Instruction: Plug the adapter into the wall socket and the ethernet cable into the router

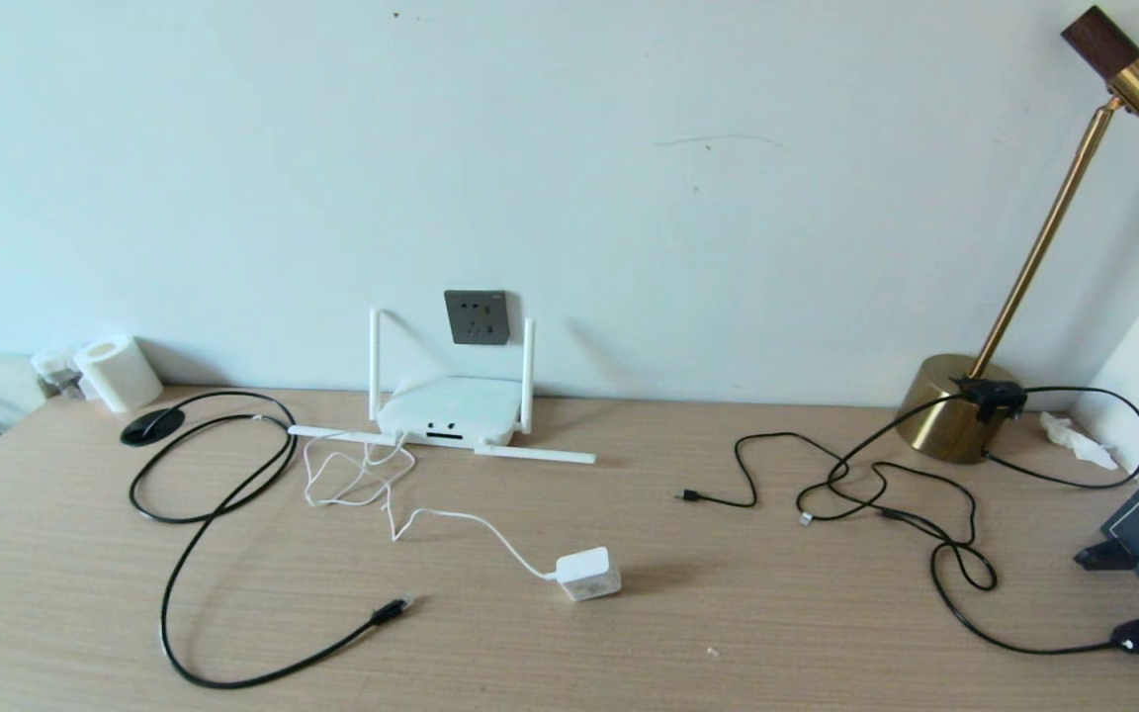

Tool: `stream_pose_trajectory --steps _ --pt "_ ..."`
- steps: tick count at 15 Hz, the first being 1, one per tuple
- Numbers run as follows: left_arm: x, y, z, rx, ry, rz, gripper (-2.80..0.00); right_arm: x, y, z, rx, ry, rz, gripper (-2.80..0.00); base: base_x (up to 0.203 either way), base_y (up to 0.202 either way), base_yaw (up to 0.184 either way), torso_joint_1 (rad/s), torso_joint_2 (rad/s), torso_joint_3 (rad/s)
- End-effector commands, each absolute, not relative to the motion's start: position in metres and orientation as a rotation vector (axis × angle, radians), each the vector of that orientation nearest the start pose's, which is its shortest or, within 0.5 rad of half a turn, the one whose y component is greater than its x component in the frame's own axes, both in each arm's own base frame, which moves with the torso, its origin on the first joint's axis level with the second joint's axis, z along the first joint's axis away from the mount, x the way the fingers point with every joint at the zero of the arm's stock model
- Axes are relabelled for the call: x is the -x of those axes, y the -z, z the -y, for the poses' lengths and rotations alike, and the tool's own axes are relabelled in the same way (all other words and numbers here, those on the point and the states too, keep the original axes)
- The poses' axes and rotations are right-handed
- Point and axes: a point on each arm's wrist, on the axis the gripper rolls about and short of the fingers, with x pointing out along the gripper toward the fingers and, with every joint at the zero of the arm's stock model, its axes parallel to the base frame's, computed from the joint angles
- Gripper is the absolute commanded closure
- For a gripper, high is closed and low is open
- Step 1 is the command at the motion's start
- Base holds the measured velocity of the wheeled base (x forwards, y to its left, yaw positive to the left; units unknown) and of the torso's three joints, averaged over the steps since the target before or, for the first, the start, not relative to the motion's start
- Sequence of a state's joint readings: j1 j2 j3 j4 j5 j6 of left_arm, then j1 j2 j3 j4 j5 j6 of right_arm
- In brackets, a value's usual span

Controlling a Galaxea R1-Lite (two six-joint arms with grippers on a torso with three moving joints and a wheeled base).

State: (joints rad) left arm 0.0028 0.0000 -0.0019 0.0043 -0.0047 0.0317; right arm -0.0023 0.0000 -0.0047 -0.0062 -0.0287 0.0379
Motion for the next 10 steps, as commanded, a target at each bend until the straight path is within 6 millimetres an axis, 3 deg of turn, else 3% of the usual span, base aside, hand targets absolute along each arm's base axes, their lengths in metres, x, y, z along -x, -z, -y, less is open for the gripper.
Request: stream_pose_trajectory --steps 1,10 --pt "0.0228 -0.0752 0.0003 -0.059 0.009 -0.006 0.0 0.023 -0.0774 0.0006 -0.038 0.032 0.01 0.0 0.0 0.0 0.0 0.0 0.0 0.0" --pt "0.0227 -0.0752 0.0015 -0.147 0.06 0.0 0.0 0.0231 -0.0774 0.0006 -0.038 0.031 0.011 0.0 0.0 0.0 0.0 0.0 0.0 0.0"
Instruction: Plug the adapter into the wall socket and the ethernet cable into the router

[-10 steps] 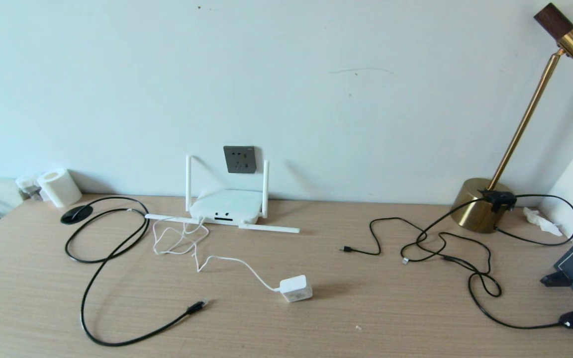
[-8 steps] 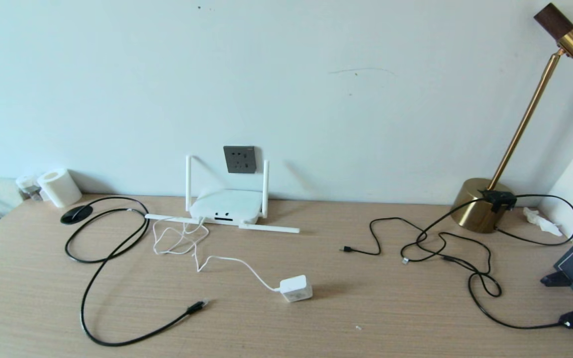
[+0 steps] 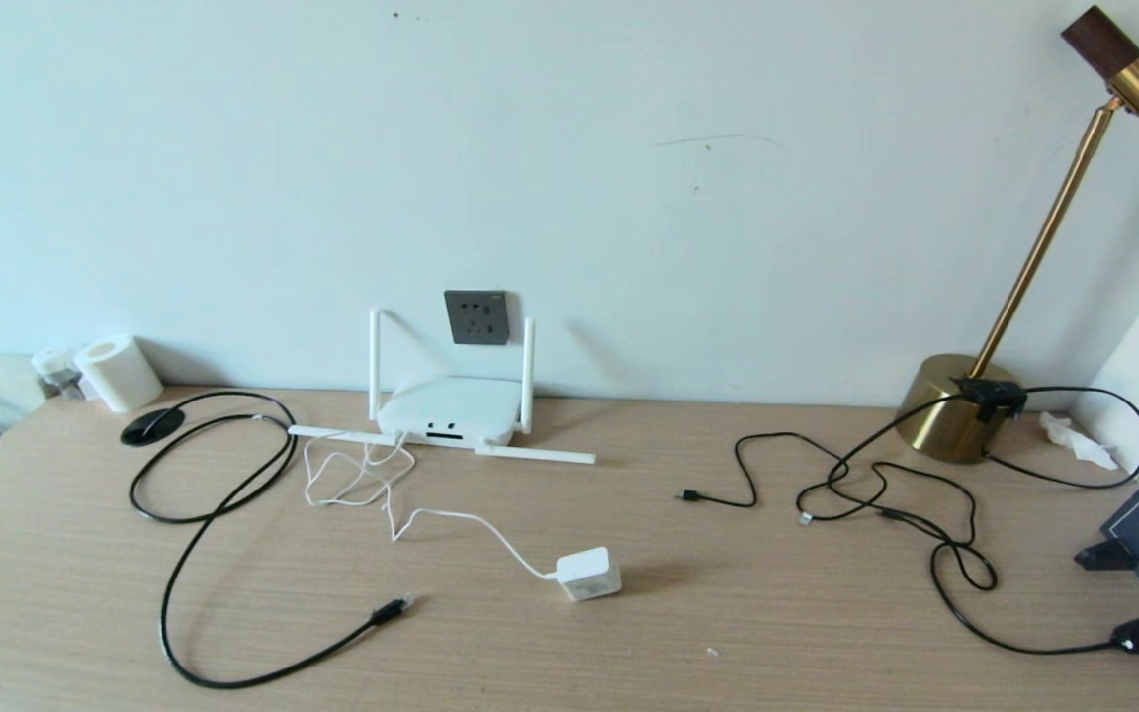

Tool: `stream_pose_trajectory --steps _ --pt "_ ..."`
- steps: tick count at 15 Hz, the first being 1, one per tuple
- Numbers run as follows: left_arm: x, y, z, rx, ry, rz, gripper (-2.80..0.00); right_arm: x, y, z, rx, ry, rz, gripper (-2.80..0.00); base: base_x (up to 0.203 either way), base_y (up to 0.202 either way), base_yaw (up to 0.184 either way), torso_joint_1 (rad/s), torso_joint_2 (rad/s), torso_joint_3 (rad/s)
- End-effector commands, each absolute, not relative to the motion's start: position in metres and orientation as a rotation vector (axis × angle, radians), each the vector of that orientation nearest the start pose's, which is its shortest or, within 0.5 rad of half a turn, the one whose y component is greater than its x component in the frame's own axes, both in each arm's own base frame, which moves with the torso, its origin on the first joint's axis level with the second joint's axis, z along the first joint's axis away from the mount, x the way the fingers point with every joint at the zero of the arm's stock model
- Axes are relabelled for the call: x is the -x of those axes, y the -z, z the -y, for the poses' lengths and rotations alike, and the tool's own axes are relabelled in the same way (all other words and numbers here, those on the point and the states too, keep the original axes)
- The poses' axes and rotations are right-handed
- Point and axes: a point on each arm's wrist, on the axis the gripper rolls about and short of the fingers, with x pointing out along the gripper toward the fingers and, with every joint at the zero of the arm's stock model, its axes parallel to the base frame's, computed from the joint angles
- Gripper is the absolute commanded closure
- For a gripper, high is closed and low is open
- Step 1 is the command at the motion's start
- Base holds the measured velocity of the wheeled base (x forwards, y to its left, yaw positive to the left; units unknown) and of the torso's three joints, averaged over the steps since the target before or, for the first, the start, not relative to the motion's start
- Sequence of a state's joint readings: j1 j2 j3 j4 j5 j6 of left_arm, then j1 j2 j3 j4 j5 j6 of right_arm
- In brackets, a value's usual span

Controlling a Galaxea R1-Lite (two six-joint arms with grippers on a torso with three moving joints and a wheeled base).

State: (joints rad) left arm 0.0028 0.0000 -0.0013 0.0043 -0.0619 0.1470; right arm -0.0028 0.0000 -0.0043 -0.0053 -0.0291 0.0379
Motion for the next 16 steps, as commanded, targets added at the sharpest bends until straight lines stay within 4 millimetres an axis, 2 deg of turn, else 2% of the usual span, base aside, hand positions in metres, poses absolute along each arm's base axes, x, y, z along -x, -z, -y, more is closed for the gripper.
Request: stream_pose_trajectory --steps 1,3,4,5,7,9,11,12,13,15,16 --pt "0.023 -0.075 0.001 -0.148 0.06 0.001 0.0 0.023 -0.077 0.001 -0.038 0.03 0.01 0.0 0.0 0.0 0.0 0.0 0.0 0.0" --pt "0.023 -0.079 0.002 -0.163 0.064 0.024 0.0 0.023 -0.077 0.001 -0.038 0.03 0.011 0.0 0.0 0.0 0.0 0.0 0.0 0.0" --pt "0.026 -0.09 0.002 -0.159 0.069 0.076 0.0 0.023 -0.077 0.001 -0.038 0.031 0.01 0.0 0.0 0.0 0.0 0.0 0.0 0.0" --pt "0.03 -0.111 0.002 -0.158 0.088 0.127 0.0 0.023 -0.077 0.001 -0.038 0.03 0.011 0.0 0.0 0.0 0.0 0.0 0.0 0.0" --pt "0.024 -0.15 0.003 -0.15 0.159 0.119 0.0 0.023 -0.077 0.001 -0.038 0.032 0.01 0.0 0.0 0.0 0.0 0.0 0.0 0.0" --pt "-0.006 -0.203 0.005 -0.133 0.257 0.047 0.0 0.023 -0.077 0.001 -0.038 0.031 0.01 0.0 0.0 0.0 0.0 0.0 0.0 0.0" --pt "-0.06 -0.239 0.01 -0.116 0.336 -0.078 0.0 0.023 -0.077 0.001 -0.038 0.032 0.01 0.0 0.0 0.0 0.0 0.0 0.0 0.0" --pt "-0.094 -0.247 0.014 -0.109 0.364 -0.155 0.0 0.023 -0.077 0.001 -0.038 0.032 0.011 0.0 0.0 0.0 0.0 0.0 0.0 0.0" --pt "-0.128 -0.249 0.018 -0.105 0.382 -0.225 -2.8 0.023 -0.077 0.001 -0.038 0.032 0.011 0.0 0.0 0.0 0.0 0.0 0.0 0.0" --pt "-0.193 -0.24 0.026 -0.119 0.414 -0.333 -2.8 0.023 -0.077 0.001 -0.038 0.032 0.01 0.0 0.0 0.0 0.0 0.0 0.0 0.0" --pt "-0.218 -0.232 0.03 -0.149 0.438 -0.365 -2.8 0.023 -0.077 0.001 -0.038 0.032 0.01 0.0 0.0 0.0 0.0 0.0 0.0 0.0"
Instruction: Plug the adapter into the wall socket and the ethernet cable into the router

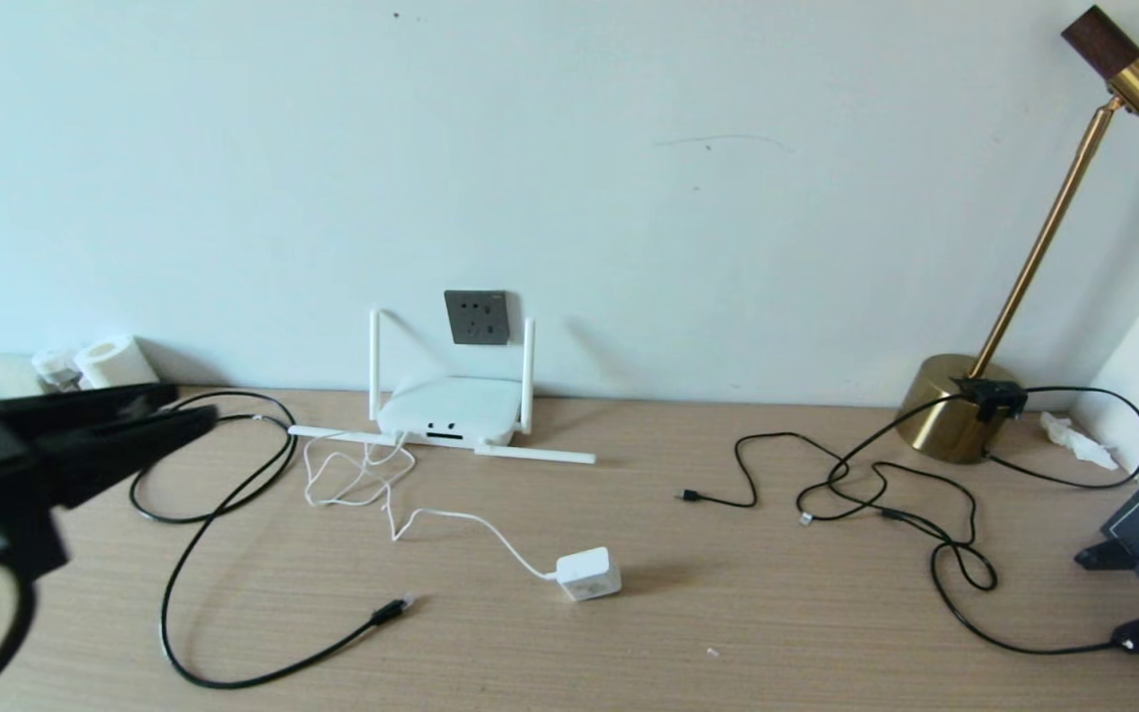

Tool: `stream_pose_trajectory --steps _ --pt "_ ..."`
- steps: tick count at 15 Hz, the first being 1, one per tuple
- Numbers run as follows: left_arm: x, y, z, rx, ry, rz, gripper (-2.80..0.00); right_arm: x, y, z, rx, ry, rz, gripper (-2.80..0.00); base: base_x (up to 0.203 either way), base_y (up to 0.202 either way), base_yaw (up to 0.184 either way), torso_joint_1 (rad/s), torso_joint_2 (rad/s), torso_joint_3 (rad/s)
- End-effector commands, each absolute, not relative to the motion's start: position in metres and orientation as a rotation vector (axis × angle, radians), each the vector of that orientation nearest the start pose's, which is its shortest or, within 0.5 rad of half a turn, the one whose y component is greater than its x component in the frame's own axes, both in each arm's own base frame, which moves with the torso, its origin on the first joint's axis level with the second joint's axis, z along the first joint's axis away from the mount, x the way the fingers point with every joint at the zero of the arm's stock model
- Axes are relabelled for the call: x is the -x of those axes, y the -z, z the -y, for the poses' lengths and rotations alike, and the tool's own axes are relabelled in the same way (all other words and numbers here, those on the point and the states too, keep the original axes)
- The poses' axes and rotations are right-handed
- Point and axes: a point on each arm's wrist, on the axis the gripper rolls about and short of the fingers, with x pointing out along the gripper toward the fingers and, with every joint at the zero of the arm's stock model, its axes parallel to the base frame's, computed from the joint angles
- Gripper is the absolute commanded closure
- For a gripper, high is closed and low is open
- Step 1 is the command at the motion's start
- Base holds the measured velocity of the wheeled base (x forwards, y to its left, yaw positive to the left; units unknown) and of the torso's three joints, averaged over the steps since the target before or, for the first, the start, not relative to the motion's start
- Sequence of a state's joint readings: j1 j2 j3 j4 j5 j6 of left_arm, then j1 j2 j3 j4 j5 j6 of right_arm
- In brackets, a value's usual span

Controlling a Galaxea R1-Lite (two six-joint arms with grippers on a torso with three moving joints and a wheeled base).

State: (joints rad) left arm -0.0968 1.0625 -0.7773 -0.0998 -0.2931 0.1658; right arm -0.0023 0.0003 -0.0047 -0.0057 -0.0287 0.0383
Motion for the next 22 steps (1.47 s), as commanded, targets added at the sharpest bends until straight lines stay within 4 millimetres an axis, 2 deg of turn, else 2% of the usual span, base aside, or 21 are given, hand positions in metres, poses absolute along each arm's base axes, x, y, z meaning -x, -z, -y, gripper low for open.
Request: stream_pose_trajectory --steps 1,2,5,8,10,12,15,18,22 --pt "-0.239 -0.22 0.035 -0.2 0.477 -0.394 -2.8 0.023 -0.077 0.001 -0.038 0.032 0.011 0.0 0.0 0.0 0.0 0.0 0.0 0.0" --pt "-0.256 -0.208 0.042 -0.272 0.542 -0.407 -2.8 0.023 -0.077 0.001 -0.038 0.031 0.011 0.0 0.0 0.0 0.0 0.0 0.0 0.0" --pt "-0.286 -0.171 0.058 -0.546 0.787 -0.382 -2.8 0.023 -0.077 0.001 -0.038 0.032 0.011 0.0 0.0 0.0 0.0 0.0 0.0 0.0" --pt "-0.298 -0.137 0.079 -0.839 1.01 -0.319 -2.8 0.023 -0.077 0.001 -0.038 0.032 0.011 0.0 0.0 0.0 0.0 0.0 0.0 0.0" --pt "-0.298 -0.119 0.094 -0.9 1.11 -0.354 -2.8 0.023 -0.077 0.001 -0.038 0.032 0.01 0.0 0.0 0.0 0.0 0.0 0.0 0.0" --pt "-0.308 -0.104 0.107 -0.957 1.163 -0.356 -2.8 0.023 -0.077 0.001 -0.038 0.03 0.01 0.0 0.0 0.0 0.0 0.0 0.0 0.0" --pt "-0.315 -0.097 0.138 -1.057 1.253 -0.337 -2.8 0.023 -0.077 0.001 -0.038 0.031 0.011 0.0 0.0 0.0 0.0 0.0 0.0 0.0" --pt "-0.314 -0.097 0.151 -1.058 1.32 -0.426 -2.8 0.023 -0.077 0.001 -0.038 0.032 0.01 0.0 0.0 0.0 0.0 0.0 0.0 0.0" --pt "-0.326 -0.114 0.159 -1.065 1.342 -0.532 -2.8 0.023 -0.077 0.001 -0.038 0.032 0.01 0.0 0.0 0.0 0.0 0.0 0.0 0.0"
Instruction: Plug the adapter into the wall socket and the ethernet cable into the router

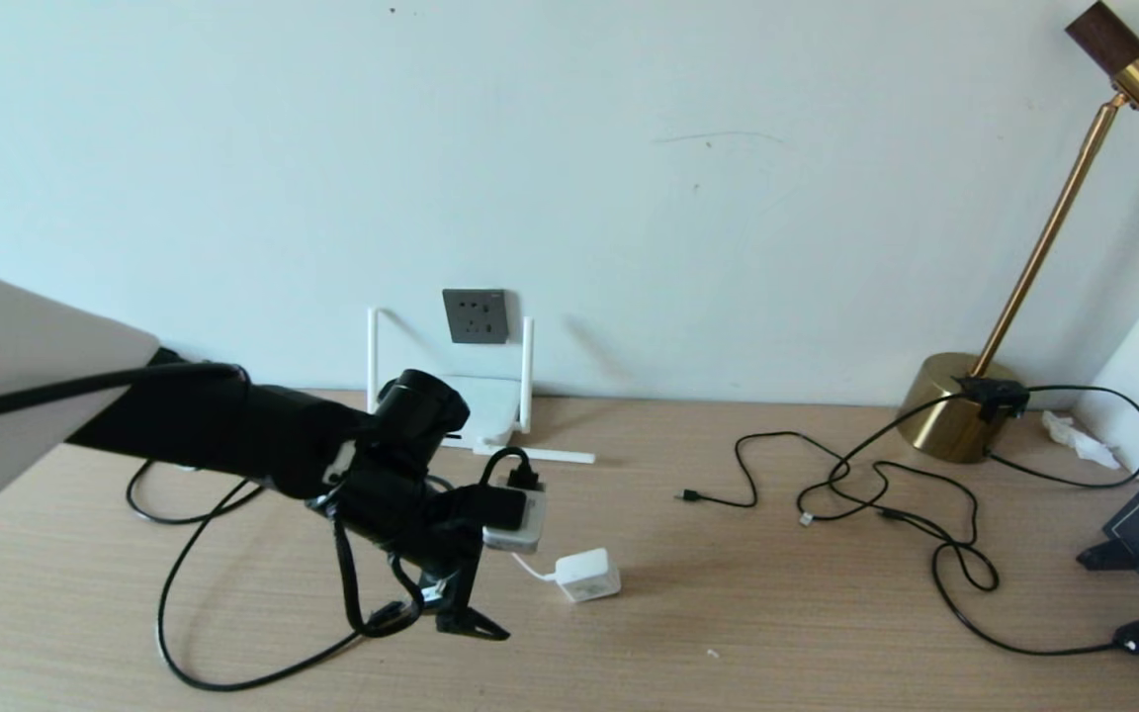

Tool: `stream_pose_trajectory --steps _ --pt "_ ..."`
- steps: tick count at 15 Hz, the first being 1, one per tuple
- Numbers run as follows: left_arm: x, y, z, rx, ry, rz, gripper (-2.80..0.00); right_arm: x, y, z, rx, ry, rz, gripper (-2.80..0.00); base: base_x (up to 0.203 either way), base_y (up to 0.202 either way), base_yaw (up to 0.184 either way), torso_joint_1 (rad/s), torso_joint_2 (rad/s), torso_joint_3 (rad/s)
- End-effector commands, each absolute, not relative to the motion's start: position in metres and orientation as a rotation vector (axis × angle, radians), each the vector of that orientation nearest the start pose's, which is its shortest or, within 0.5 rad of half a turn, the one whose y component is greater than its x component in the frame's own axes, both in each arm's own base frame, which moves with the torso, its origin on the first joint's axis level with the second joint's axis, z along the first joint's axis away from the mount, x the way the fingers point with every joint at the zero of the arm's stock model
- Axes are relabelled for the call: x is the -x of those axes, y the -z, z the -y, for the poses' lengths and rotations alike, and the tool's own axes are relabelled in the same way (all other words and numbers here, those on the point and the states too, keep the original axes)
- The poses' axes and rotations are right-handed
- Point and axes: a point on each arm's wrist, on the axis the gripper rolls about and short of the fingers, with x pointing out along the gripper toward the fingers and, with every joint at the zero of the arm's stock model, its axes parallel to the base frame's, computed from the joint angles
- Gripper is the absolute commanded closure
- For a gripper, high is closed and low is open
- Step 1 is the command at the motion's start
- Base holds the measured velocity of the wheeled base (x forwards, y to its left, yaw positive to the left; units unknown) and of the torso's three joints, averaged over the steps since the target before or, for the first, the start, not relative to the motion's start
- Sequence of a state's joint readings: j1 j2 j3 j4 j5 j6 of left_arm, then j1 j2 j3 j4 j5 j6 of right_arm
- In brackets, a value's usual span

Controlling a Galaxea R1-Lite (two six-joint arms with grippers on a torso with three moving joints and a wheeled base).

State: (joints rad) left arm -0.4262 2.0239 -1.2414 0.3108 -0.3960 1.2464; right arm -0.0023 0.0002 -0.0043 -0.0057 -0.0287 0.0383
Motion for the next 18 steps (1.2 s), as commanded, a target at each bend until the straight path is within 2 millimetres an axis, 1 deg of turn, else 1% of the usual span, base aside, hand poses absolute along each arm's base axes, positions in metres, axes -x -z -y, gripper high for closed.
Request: stream_pose_trajectory --steps 1,2,5,8,9,11,13,16,18 --pt "-0.333 -0.116 0.165 -1.067 1.342 -0.541 -2.8 0.023 -0.077 0.001 -0.038 0.032 0.01 0.0 0.0 0.0 0.0 0.0 0.0 0.0" --pt "-0.341 -0.114 0.171 -1.062 1.345 -0.553 -2.8 0.023 -0.077 0.001 -0.038 0.032 0.011 0.0 0.0 0.0 0.0 0.0 0.0 0.0" --pt "-0.357 -0.097 0.198 -1.04 1.364 -0.578 -2.8 0.023 -0.077 0.001 -0.038 0.031 0.01 0.0 0.0 0.0 0.0 0.0 0.0 0.0" --pt "-0.361 -0.079 0.225 -1.037 1.381 -0.604 -2.8 0.023 -0.077 0.001 -0.038 0.032 0.01 0.0 0.0 0.0 0.0 0.0 0.0 0.0" --pt "-0.359 -0.078 0.231 -1.036 1.373 -0.616 -2.8 0.023 -0.077 0.001 -0.038 0.03 0.01 0.0 0.0 0.0 0.0 0.0 0.0 0.0" --pt "-0.358 -0.077 0.236 -1.022 1.364 -0.633 -2.8 0.023 -0.077 0.001 -0.038 0.032 0.01 0.0 0.0 0.0 0.0 0.0 0.0 0.0" --pt "-0.356 -0.078 0.235 -1.021 1.371 -0.651 -2.8 0.023 -0.077 0.001 -0.038 0.031 0.01 0.0 0.0 0.0 0.0 0.0 0.0 0.0" --pt "-0.355 -0.083 0.237 -1.018 1.379 -0.672 -2.8 0.023 -0.077 0.001 -0.038 0.031 0.011 0.0 0.0 0.0 0.0 0.0 0.0 0.0" --pt "-0.355 -0.086 0.243 -0.983 1.355 -0.719 -2.8 0.023 -0.077 0.001 -0.038 0.032 0.01 0.0 0.0 0.0 0.0 0.0 0.0 0.0"
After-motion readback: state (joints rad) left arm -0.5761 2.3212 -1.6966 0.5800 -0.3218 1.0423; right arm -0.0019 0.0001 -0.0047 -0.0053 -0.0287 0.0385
